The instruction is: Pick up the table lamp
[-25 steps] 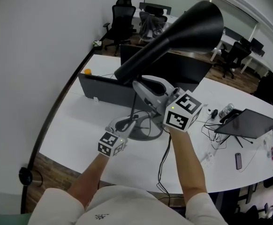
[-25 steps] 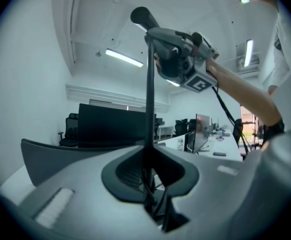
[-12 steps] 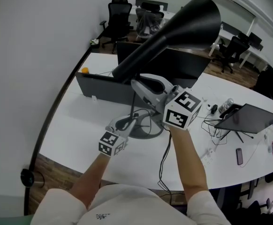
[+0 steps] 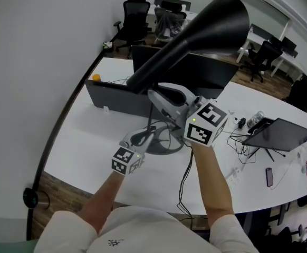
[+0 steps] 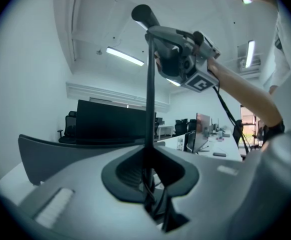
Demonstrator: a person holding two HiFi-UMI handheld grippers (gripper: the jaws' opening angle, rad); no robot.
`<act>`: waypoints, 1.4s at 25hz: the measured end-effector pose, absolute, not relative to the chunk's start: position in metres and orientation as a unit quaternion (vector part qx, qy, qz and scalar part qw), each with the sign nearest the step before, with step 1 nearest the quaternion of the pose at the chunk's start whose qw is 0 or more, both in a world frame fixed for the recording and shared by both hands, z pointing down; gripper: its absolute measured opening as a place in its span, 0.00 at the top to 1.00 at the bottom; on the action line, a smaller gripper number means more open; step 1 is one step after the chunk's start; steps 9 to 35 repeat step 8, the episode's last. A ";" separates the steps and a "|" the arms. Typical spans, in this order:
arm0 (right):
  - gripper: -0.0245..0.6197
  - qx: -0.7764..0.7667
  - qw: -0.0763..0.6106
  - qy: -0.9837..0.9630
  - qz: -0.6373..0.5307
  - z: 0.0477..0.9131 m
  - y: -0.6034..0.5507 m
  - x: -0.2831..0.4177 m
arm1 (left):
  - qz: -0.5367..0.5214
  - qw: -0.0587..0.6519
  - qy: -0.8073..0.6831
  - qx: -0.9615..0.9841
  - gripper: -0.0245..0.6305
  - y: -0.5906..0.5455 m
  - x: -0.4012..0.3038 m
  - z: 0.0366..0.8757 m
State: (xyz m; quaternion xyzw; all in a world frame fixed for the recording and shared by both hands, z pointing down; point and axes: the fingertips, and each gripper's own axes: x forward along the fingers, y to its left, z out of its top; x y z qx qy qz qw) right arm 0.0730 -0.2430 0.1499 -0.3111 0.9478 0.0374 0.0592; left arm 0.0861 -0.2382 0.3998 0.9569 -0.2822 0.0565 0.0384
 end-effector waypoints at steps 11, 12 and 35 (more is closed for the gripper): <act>0.89 -0.316 0.061 0.946 0.034 0.153 -0.247 0.075 | 0.058 0.039 -0.281 0.957 0.89 -0.241 0.084 0.403; 0.89 -0.316 0.061 0.946 0.034 0.153 -0.247 0.075 | 0.058 0.039 -0.281 0.957 0.89 -0.241 0.084 0.403; 0.89 -0.316 0.061 0.946 0.034 0.153 -0.247 0.075 | 0.058 0.039 -0.281 0.957 0.89 -0.241 0.084 0.403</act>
